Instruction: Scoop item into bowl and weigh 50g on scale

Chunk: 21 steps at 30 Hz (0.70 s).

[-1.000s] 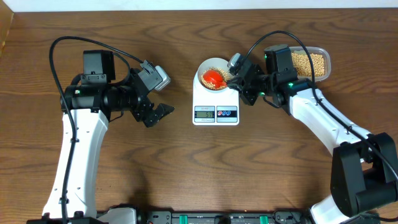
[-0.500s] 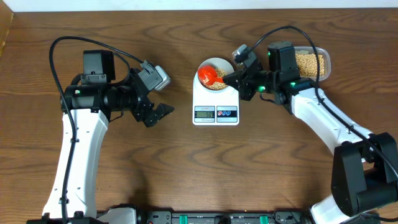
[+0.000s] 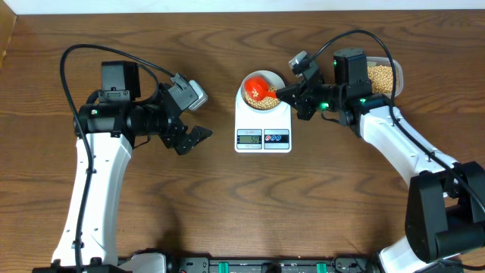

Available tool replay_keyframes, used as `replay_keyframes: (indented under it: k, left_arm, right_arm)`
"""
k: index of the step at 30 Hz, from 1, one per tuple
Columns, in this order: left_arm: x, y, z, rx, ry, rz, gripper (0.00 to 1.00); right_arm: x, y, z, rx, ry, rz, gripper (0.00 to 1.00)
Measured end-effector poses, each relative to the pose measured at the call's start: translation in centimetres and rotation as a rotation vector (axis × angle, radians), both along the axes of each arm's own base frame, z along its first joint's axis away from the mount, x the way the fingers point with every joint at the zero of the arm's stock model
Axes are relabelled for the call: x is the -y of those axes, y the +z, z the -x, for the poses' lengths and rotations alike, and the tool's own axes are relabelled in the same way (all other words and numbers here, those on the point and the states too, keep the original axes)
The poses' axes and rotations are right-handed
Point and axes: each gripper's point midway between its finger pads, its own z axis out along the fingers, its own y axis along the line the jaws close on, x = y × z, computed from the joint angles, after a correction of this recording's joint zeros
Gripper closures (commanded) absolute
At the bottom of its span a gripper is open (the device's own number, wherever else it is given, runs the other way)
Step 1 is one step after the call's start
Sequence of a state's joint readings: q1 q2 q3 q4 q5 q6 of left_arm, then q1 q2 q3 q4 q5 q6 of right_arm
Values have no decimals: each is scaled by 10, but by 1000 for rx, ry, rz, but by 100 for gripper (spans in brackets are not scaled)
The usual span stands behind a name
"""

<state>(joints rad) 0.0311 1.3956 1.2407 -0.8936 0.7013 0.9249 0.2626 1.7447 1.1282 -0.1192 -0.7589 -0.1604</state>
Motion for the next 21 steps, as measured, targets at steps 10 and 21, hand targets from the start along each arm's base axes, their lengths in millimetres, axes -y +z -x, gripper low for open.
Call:
replay_keyframes:
  k: [10, 21]
  left_arm:
    - [0, 0, 0, 0, 0, 0, 2]
    - [0, 0, 0, 0, 0, 0, 2]
  right_arm:
    - [2, -2, -3, 101, 43, 58, 99]
    - [8, -6, -8, 123, 17, 101, 99]
